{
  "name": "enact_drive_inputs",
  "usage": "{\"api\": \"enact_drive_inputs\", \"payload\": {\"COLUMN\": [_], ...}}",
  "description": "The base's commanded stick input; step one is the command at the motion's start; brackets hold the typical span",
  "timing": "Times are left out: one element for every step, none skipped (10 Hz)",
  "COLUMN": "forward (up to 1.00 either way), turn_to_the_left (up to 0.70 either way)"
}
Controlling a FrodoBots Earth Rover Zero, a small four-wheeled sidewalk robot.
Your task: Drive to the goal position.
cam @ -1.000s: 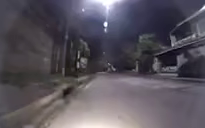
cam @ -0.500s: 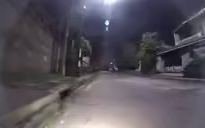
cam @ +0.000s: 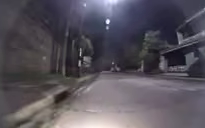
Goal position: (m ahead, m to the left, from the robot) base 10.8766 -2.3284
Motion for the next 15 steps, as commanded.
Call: {"api": "enact_drive_inputs", "payload": {"forward": [0.70,0.70,0.70,0.70,0.70,0.70,0.70,0.70,0.70,0.70,0.70,0.70,0.70,0.70,0.70], "turn_to_the_left": [0.00,0.00,0.00,0.00,0.00,0.00,0.00,0.00,0.00,0.00,-0.03,-0.10,-0.31,-0.35,-0.35]}}
